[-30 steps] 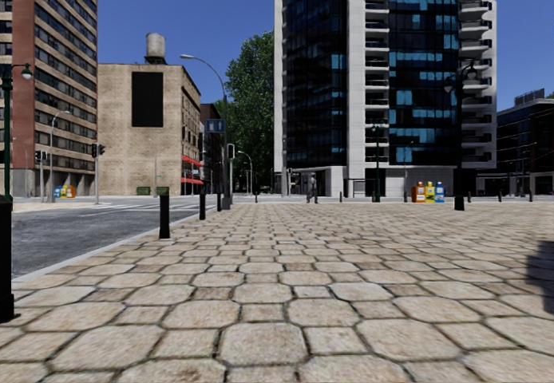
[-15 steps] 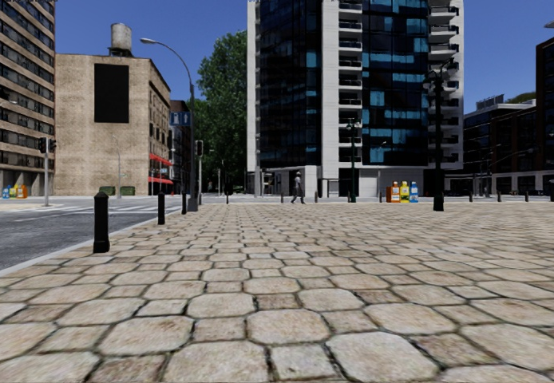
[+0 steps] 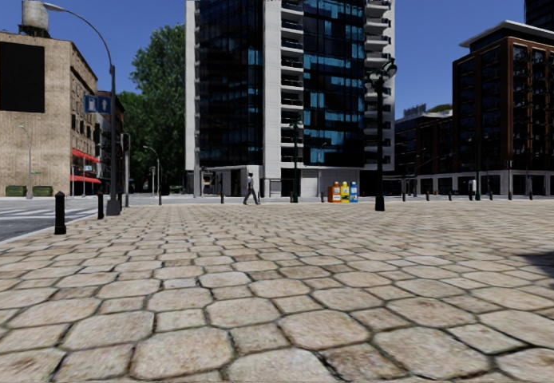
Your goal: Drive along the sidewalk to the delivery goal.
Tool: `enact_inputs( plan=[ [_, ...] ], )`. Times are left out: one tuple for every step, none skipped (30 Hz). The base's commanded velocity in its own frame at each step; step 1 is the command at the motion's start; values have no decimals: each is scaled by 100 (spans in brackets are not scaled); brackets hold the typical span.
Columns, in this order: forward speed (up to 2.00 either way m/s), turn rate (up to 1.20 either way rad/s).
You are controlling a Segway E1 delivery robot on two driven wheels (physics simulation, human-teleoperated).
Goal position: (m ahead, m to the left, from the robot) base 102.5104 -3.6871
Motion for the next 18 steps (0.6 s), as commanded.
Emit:
enact_inputs(
  plan=[
    [200, -48],
    [200, -48],
    [200, -48],
    [200, -48],
    [200, -48],
    [200, -48],
    [200, -48],
    [200, -48],
    [200, -48],
    [200, -48],
    [200, -48],
    [200, -48],
    [200, -48],
    [200, -48],
    [200, -48],
    [200, -48],
    [200, -48],
    [200, -48]
  ],
)
